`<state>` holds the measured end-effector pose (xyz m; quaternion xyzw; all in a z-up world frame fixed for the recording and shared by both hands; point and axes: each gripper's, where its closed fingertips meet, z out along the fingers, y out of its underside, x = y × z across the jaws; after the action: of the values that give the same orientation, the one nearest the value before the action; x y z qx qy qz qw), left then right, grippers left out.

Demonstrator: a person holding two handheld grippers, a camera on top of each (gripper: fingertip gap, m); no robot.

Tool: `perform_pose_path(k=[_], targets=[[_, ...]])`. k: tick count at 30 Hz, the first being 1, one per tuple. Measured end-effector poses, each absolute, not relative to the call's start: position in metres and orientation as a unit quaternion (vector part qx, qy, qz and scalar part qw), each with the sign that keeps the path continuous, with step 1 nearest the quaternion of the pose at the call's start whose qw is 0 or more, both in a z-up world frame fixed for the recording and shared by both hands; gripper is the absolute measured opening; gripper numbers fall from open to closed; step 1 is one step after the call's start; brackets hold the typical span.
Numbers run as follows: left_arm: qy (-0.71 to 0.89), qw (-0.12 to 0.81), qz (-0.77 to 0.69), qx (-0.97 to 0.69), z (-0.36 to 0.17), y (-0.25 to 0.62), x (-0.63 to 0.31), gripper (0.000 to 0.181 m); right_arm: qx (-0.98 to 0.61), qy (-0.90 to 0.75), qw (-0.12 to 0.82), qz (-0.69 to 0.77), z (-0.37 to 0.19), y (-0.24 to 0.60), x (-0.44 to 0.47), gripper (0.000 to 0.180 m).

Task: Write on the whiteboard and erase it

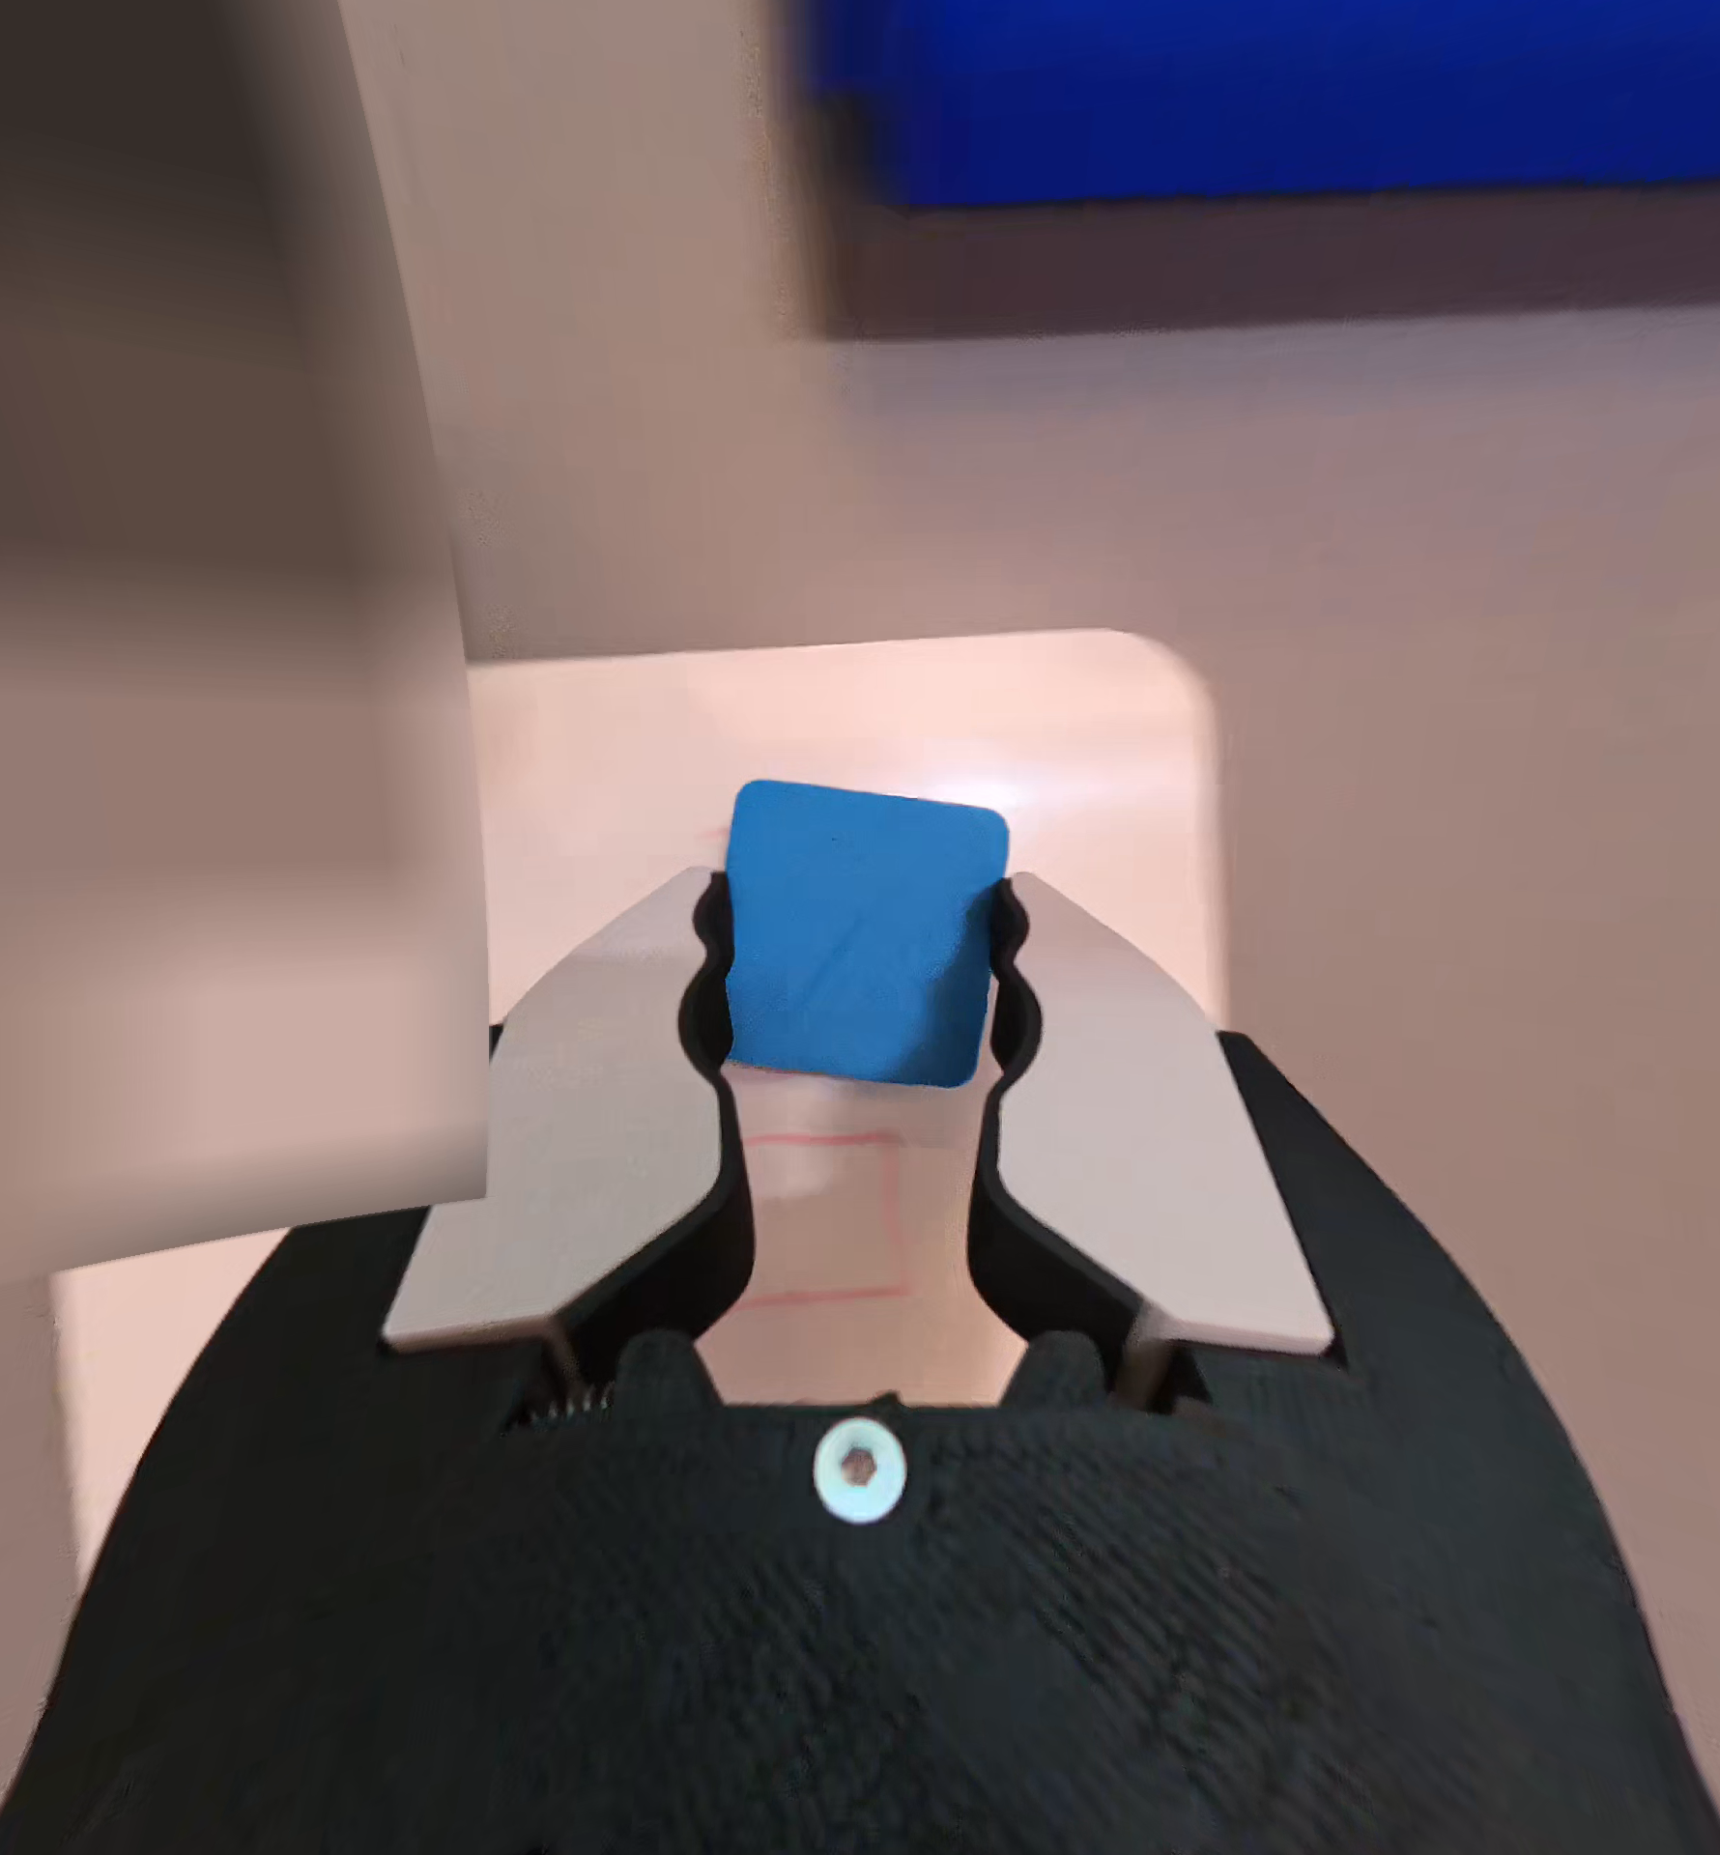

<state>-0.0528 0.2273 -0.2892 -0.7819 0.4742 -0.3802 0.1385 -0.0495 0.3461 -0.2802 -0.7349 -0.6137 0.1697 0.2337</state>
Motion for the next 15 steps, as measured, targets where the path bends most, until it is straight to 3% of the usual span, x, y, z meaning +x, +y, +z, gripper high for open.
perform_pose_path(k=[2,7,11,15], targets=[[0.473,0.138,-0.381,-0.783,-0.289,0.227,-0.053,0.0,-0.758,-0.569,0.236,0.214,-0.28,0.36,-0.051,0.05],[0.472,0.136,-0.383,-0.782,-0.289,0.228,-0.053,0.0,-0.67,-0.691,0.187,0.196,-0.281,0.309,-0.055,0.05],[0.469,0.135,-0.384,-0.783,-0.289,0.228,-0.053,0.0,-0.733,-0.586,0.225,0.262,-0.28,0.351,-0.052,0.05],[0.471,0.132,-0.385,-0.782,-0.289,0.227,-0.053,0.0,-0.666,-0.688,0.202,0.207,-0.281,0.309,-0.06,0.05]])
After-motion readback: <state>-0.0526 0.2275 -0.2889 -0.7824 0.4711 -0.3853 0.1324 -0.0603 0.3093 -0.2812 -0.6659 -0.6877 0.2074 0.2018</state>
